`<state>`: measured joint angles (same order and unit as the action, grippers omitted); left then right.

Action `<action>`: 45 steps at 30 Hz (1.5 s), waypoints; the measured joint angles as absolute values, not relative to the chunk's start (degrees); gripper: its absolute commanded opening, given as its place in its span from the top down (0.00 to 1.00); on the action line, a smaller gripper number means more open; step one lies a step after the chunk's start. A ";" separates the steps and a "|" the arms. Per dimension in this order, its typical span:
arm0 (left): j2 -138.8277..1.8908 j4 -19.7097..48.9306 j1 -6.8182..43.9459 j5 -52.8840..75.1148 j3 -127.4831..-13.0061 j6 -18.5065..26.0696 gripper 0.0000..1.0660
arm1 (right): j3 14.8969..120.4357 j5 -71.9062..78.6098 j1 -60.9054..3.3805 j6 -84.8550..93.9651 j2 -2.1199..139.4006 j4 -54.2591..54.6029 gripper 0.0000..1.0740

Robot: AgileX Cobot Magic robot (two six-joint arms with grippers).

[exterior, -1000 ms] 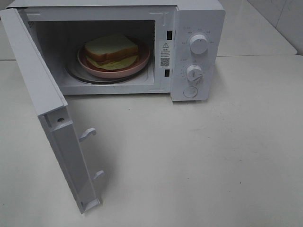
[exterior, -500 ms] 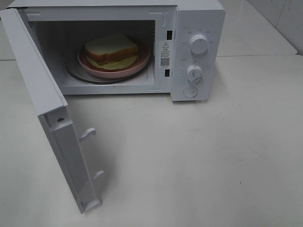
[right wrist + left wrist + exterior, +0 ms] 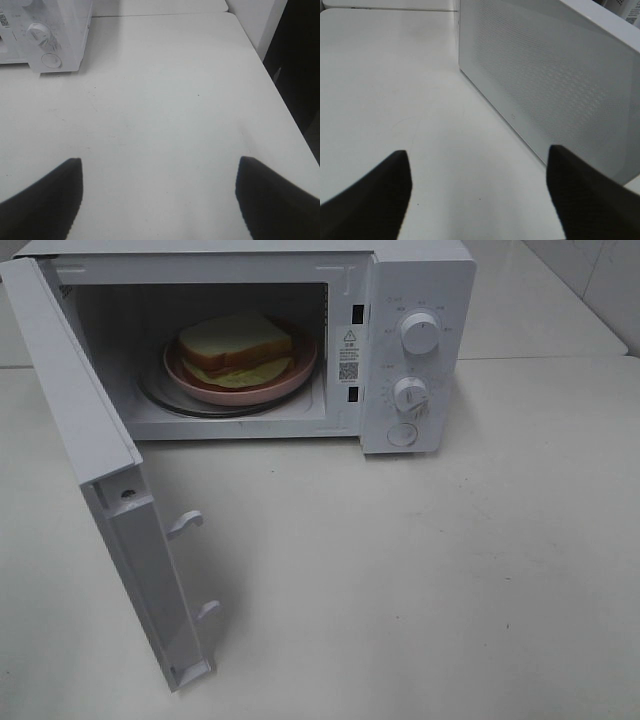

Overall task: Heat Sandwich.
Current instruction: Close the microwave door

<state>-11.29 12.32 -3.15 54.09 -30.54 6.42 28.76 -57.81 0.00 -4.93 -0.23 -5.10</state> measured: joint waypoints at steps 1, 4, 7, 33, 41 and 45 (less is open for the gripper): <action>-12.15 12.32 -3.15 53.11 -30.31 6.42 0.58 | 28.76 -57.81 0.00 -4.93 -0.23 -5.10 0.29; -14.09 12.20 -3.15 49.62 -29.05 6.42 0.73 | 28.76 -57.81 0.00 -4.93 -0.23 -5.10 0.29; -15.41 11.52 -3.15 46.93 -28.02 6.42 0.85 | 28.76 -57.81 0.00 -4.93 -0.23 -5.10 0.29; -49.90 4.35 -3.15 -17.76 -12.78 6.42 1.00 | 28.65 -57.81 0.00 -4.87 -0.23 -5.10 0.29; -59.19 0.00 -3.15 -27.62 -12.78 2.35 1.00 | 28.65 -57.81 0.00 -4.87 -0.23 -5.10 0.29; -63.37 -5.21 -3.15 -32.03 -12.78 -1.43 1.00 | 28.65 -57.81 0.00 -4.81 -0.23 -5.10 0.29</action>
